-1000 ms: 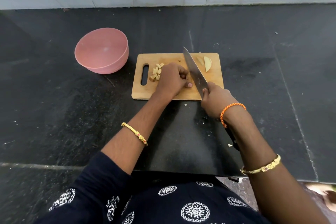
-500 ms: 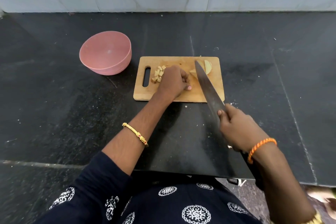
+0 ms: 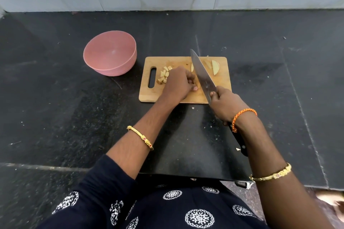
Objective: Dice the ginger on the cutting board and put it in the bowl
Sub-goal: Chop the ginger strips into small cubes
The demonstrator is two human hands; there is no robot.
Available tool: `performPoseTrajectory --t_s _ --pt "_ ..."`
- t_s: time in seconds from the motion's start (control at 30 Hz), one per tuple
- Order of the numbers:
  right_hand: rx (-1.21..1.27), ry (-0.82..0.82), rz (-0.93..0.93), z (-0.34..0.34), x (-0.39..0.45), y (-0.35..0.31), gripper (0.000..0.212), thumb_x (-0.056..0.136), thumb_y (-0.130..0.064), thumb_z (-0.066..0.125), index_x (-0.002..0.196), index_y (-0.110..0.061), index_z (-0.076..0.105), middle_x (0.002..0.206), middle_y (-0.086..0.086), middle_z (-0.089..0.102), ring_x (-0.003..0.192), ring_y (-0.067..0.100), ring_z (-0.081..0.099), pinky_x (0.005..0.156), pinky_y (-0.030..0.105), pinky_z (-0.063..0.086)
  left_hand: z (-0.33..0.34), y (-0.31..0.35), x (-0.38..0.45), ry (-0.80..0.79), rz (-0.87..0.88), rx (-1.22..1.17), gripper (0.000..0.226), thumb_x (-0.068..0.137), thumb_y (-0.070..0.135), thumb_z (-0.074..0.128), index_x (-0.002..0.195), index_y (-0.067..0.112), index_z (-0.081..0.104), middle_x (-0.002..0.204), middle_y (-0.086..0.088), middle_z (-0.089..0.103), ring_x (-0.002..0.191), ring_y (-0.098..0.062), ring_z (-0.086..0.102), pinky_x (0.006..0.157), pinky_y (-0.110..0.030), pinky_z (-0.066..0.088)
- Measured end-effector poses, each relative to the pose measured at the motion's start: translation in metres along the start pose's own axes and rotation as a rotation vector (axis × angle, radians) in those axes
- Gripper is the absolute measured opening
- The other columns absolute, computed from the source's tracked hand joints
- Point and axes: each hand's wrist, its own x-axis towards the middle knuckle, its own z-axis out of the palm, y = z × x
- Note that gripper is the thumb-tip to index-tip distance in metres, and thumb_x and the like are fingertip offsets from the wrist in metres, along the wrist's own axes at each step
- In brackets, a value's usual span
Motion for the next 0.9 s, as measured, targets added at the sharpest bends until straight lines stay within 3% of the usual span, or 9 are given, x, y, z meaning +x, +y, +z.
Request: performPoseTrajectory --t_s 0.27,0.33,0.53,0.6,0.7,0.8,0.9 --pt "-0.027 0.012 -0.01 0.002 0.0 -0.003 0.025 0.1 -0.026 0.032 0.113 -0.011 0.047 0.087 0.01 0.051 0.082 0.026 0.052 0.072 0.035 0.046 0.001 0.0 -0.001 0.02 0.01 0.014 0.033 0.078 0.008 0.072 0.11 0.005 0.067 0.092 -0.006 0.07 0.075 -0.006 0.055 0.072 -0.017 0.041" --pt "-0.077 0.028 -0.003 0.004 0.001 -0.004 0.026 0.1 -0.026 0.032 0.116 -0.011 0.046 0.092 0.013 0.051 0.083 0.027 0.051 0.073 0.035 0.044 0.002 -0.001 0.0 0.027 0.014 0.015 0.031 0.078 0.008 0.072 0.109 0.005 0.068 0.091 -0.006 0.07 0.075 -0.005 0.055 0.071 -0.016 0.04" --pt "-0.195 0.045 0.024 0.013 -0.002 -0.01 0.025 0.093 -0.015 0.046 0.117 -0.012 0.042 0.091 0.015 0.049 0.092 0.037 0.058 0.082 0.044 0.052 0.003 0.0 -0.002 0.051 0.047 0.019 0.025 0.077 0.007 0.072 0.102 0.006 0.071 0.092 -0.007 0.072 0.079 -0.009 0.059 0.074 -0.02 0.045" --pt "-0.212 0.03 0.026 0.015 -0.007 -0.008 0.02 0.092 -0.014 0.047 0.111 -0.012 0.041 0.093 0.017 0.05 0.088 0.036 0.055 0.077 0.041 0.05 0.004 0.002 -0.003 0.056 0.048 0.013 0.023 0.078 0.005 0.07 0.1 0.006 0.071 0.089 -0.006 0.072 0.076 -0.008 0.06 0.074 -0.017 0.046" --pt "-0.192 0.023 0.036 0.02 -0.021 0.008 0.007 0.096 -0.019 0.04 0.097 -0.014 0.036 0.087 0.016 0.045 0.079 0.034 0.048 0.071 0.036 0.042 0.002 0.0 -0.001 0.044 0.044 -0.002 0.017 0.081 0.002 0.066 0.097 0.004 0.071 0.078 -0.004 0.071 0.059 0.004 0.054 0.057 -0.002 0.04" --pt "-0.159 -0.042 0.047 0.016 -0.039 0.025 0.013 0.098 -0.026 0.035 0.1 -0.014 0.04 0.085 0.015 0.051 0.077 0.033 0.055 0.071 0.039 0.047 0.001 0.0 -0.002 0.033 0.046 -0.034 0.012 0.081 -0.002 0.065 0.09 0.002 0.072 0.072 -0.004 0.068 0.052 0.006 0.052 0.054 0.004 0.038" --pt "-0.148 -0.097 0.027 0.002 -0.056 0.038 0.018 0.099 -0.028 0.032 0.086 -0.019 0.039 0.079 0.012 0.051 0.06 0.023 0.048 0.062 0.035 0.046 -0.001 0.001 -0.002 0.015 0.048 0.002 0.007 0.077 -0.001 0.069 0.079 0.003 0.073 0.069 -0.005 0.068 0.05 0.005 0.05 0.052 0.001 0.037"
